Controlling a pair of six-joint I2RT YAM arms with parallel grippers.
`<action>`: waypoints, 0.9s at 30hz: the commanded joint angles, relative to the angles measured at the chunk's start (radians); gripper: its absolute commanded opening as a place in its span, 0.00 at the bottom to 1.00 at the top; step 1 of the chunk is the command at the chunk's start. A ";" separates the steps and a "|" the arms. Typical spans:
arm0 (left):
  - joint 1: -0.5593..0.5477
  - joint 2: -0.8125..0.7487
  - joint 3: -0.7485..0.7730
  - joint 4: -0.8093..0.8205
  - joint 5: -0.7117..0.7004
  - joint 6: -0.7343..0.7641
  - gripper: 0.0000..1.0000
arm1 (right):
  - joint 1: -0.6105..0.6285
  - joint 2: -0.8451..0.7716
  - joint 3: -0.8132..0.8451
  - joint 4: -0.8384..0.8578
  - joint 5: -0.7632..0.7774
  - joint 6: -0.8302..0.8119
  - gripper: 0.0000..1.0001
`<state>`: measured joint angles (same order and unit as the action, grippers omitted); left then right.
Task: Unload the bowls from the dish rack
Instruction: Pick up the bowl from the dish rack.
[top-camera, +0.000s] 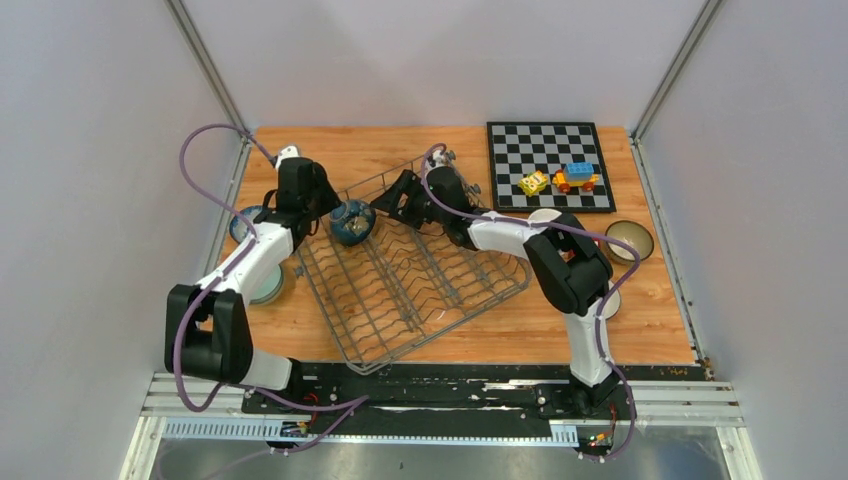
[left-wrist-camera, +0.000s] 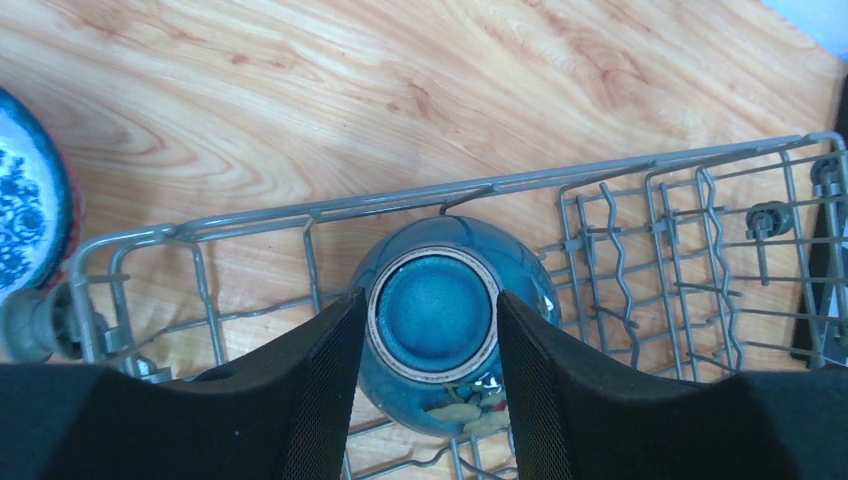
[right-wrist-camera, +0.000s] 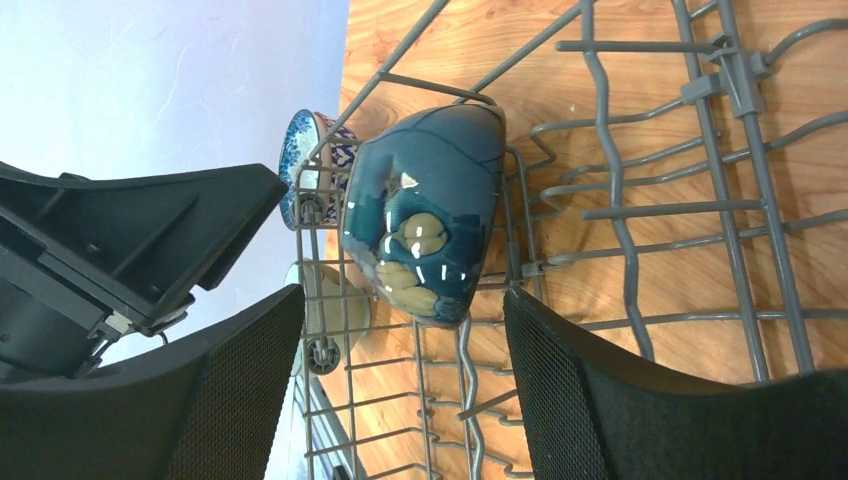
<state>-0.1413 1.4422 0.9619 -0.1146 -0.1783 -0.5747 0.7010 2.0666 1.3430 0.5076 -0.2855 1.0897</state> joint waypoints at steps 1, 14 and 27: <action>0.000 -0.072 -0.037 -0.032 -0.056 0.007 0.54 | 0.019 -0.060 -0.011 -0.095 0.008 -0.110 0.76; 0.000 -0.100 -0.126 -0.055 -0.112 -0.040 0.51 | 0.072 -0.002 0.075 -0.182 0.017 -0.088 0.82; 0.000 -0.047 -0.153 -0.027 -0.111 -0.054 0.48 | 0.077 0.096 0.169 -0.200 0.011 -0.038 0.82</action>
<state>-0.1413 1.3758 0.8215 -0.1734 -0.2726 -0.6178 0.7681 2.1231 1.4654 0.3191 -0.2794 1.0302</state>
